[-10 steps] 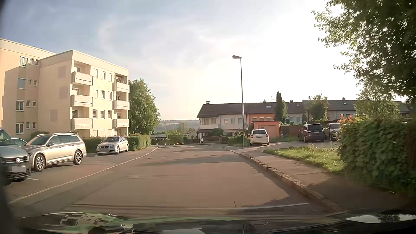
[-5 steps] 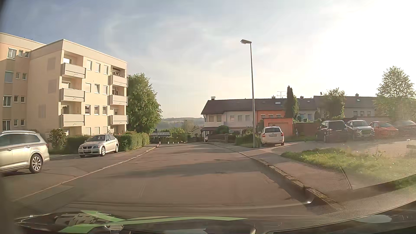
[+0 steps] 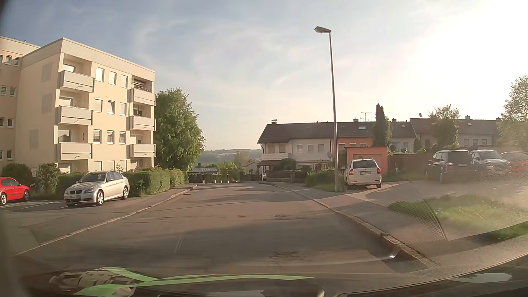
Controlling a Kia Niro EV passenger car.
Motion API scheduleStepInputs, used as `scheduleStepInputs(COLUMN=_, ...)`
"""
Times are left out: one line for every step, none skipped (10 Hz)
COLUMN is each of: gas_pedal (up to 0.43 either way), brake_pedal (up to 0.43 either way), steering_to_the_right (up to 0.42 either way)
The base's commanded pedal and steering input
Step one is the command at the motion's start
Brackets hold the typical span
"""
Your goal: Follow the waypoints while adhering to traffic rules and regulations
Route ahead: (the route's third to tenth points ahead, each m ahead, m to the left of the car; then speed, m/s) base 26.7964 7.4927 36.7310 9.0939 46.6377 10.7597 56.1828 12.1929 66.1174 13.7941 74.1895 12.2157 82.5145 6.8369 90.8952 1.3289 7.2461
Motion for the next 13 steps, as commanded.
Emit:
scheduleStepInputs(gas_pedal=0.000, brake_pedal=0.006, steering_to_the_right=-0.028)
scheduleStepInputs(gas_pedal=0.000, brake_pedal=0.018, steering_to_the_right=-0.031)
scheduleStepInputs(gas_pedal=0.000, brake_pedal=0.049, steering_to_the_right=-0.033)
scheduleStepInputs(gas_pedal=0.000, brake_pedal=0.061, steering_to_the_right=-0.033)
scheduleStepInputs(gas_pedal=0.000, brake_pedal=0.085, steering_to_the_right=-0.033)
scheduleStepInputs(gas_pedal=0.000, brake_pedal=0.091, steering_to_the_right=-0.033)
scheduleStepInputs(gas_pedal=0.000, brake_pedal=0.104, steering_to_the_right=-0.033)
scheduleStepInputs(gas_pedal=0.000, brake_pedal=0.110, steering_to_the_right=-0.033)
scheduleStepInputs(gas_pedal=0.000, brake_pedal=0.110, steering_to_the_right=-0.033)
scheduleStepInputs(gas_pedal=0.000, brake_pedal=0.104, steering_to_the_right=-0.032)
scheduleStepInputs(gas_pedal=0.000, brake_pedal=0.073, steering_to_the_right=-0.031)
scheduleStepInputs(gas_pedal=0.000, brake_pedal=0.030, steering_to_the_right=-0.030)
scheduleStepInputs(gas_pedal=0.000, brake_pedal=0.006, steering_to_the_right=-0.029)
